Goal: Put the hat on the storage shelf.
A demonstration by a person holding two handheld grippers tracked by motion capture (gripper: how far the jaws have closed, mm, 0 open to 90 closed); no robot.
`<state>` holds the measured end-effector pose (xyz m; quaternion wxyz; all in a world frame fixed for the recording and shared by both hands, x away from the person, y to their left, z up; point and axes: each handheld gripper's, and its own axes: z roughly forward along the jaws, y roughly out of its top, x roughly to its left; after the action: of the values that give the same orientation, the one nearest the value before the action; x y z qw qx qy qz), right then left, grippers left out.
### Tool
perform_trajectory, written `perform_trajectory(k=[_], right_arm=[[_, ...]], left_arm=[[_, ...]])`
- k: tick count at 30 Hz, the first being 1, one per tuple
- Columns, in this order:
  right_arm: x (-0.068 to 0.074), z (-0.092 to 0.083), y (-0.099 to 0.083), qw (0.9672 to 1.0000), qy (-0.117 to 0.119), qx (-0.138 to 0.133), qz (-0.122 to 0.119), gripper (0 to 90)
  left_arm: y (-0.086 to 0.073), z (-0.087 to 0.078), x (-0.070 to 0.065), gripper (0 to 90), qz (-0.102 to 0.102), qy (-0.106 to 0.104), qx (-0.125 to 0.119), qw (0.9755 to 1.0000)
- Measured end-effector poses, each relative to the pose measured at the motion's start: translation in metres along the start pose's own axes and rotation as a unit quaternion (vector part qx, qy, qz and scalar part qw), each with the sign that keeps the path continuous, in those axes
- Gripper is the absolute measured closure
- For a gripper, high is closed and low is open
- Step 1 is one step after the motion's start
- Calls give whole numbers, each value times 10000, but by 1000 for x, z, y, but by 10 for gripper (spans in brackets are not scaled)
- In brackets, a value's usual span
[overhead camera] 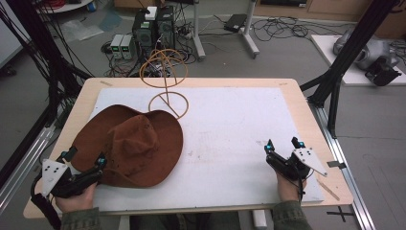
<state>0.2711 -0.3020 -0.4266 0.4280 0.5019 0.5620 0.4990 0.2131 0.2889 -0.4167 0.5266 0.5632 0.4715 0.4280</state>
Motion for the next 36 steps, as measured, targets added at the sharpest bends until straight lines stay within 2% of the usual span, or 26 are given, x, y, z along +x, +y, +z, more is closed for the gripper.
perform_trajectory(k=[5, 15, 20, 32, 33, 36], right_arm=[[0, 0, 0, 10000, -9, 11, 24, 132], [0, 1, 0, 10000, -8, 20, -5, 132], [-1, 1, 0, 10000, -35, 20, 18, 132], [0, 1, 0, 10000, -23, 38, -6, 132], [0, 1, 0, 10000, -22, 37, -10, 133], [-1, 1, 0, 10000, -33, 14, -22, 133]], left_arm=[[3, 2, -4, 108, 71, -71, 49, 9999], [5, 14, -19, 108, 128, -306, 410, 9986], [5, 19, -24, 108, 80, -329, 594, 9977], [3, 32, -36, 109, -33, -473, 1038, 9935], [2, 35, -38, 109, -64, -488, 1133, 9923], [2, 39, -40, 110, -101, -469, 1245, 9911]])
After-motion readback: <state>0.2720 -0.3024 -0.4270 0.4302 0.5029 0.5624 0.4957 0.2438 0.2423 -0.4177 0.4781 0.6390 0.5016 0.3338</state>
